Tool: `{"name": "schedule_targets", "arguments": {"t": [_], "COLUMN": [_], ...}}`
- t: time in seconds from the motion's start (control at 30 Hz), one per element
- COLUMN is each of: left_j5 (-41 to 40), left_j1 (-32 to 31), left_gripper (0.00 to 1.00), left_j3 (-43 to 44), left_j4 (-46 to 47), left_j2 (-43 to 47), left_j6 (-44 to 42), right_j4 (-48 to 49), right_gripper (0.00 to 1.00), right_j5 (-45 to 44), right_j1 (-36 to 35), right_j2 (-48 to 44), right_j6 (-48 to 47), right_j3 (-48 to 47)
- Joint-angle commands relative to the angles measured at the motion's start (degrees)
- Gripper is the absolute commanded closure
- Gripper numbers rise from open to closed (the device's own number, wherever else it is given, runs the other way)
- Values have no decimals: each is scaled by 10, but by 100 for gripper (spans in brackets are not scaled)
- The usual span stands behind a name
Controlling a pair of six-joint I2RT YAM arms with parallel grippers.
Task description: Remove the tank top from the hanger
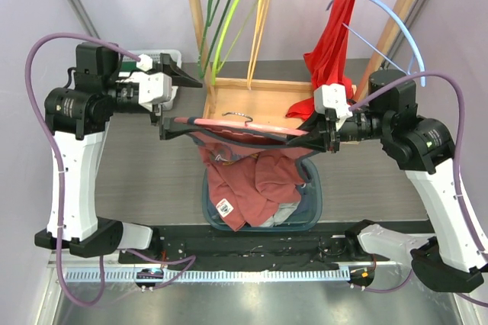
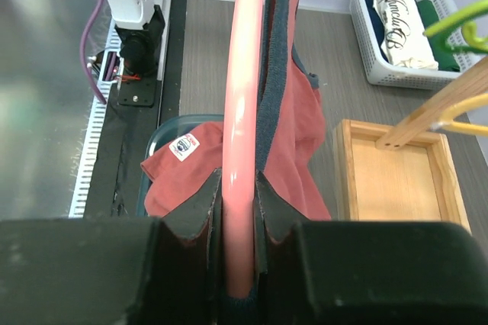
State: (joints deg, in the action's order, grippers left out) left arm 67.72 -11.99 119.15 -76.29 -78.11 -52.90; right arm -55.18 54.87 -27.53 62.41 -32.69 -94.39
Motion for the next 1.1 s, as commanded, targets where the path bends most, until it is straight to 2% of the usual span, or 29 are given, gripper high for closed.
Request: {"name": "schedule_targets", "arguments": {"t": [0.0,0.1,0.2,0.33,0.37,0.4,0.57,0.67,0.77,0.8,0.83,1.07], "left_j5": [20,14,7,-7,-17,-22,-35,-44,-51,-54,-57,-87], "left_j1": [-13,-19,-29,-46,-52,-54,-58,-63,-64,-65,-65,-66], "left_gripper": [1,4,11,40,43,45,42,45,71,89,99,100], "left_j3": [16,8,-15,-37,-41,-47,-45,-47,-59,-62,-70,-86], "left_j4": [-189,-190,-190,-189,-189,-189,-189,-188,-177,-171,-157,-98], "left_j2": [3,7,11,12,12,12,10,9,13,16,17,19], "left_j6": [-13,-6,1,23,25,26,21,24,28,33,41,119], "right_j4": [67,76,88,96,99,105,124,155,185,192,193,208], "right_gripper": [99,99,99,99,99,99,99,99,99,99,99,99], "right_j5": [44,41,36,23,21,21,21,-10,-27,-31,-31,-70], "right_j1": [-2,-2,-2,-2,-2,-1,-2,-2,-2,-1,-2,-2], "right_j2": [8,10,10,16,17,16,15,6,-2,-8,-10,-22], "right_j6": [25,32,37,44,48,50,64,97,124,128,129,138], "right_j3": [-20,-25,-25,-25,-24,-23,-9,13,45,59,64,75]}}
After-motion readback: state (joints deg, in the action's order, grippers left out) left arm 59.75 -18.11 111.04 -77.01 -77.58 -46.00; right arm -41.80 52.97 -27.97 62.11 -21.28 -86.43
